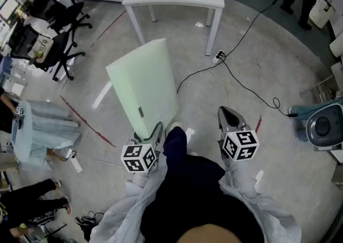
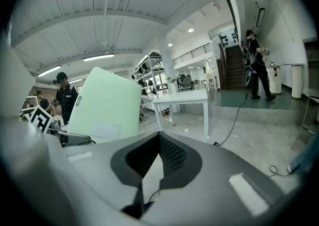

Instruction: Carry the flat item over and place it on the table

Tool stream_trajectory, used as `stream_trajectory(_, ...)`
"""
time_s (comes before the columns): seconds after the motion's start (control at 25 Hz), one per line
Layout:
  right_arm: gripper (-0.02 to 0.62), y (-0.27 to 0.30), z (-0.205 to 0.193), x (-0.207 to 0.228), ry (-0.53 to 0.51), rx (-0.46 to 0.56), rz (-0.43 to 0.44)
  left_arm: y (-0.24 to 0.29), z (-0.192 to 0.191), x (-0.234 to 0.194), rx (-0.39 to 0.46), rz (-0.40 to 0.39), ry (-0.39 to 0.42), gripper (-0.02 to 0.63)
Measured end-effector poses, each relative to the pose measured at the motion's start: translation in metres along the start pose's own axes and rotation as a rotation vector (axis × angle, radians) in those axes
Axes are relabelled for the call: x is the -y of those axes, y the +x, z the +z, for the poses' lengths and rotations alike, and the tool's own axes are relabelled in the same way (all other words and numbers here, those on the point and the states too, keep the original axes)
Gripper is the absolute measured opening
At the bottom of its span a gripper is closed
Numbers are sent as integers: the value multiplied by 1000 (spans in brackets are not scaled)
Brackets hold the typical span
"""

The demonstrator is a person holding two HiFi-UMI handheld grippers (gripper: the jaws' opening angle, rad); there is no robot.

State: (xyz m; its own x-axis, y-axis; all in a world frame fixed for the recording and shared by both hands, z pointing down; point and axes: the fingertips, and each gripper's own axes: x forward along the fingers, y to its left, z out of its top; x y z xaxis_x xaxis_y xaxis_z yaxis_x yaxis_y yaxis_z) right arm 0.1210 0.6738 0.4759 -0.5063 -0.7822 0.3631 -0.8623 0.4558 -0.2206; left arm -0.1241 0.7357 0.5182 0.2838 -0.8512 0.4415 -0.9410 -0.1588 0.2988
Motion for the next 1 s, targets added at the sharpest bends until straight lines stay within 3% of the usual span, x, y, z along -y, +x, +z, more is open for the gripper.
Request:
stream_trajectory(0.36,9,-31,0,-17,3,66,19,-30,-5,16,41,-11,-3,273)
stream_trajectory(0.6,9,-35,-12,-13,38,21,12,-34,-8,19,24,5,-8,273)
stream_trajectory(1.0,9,18,13,6,48,26,20,17,21,-1,28,4,-2,273)
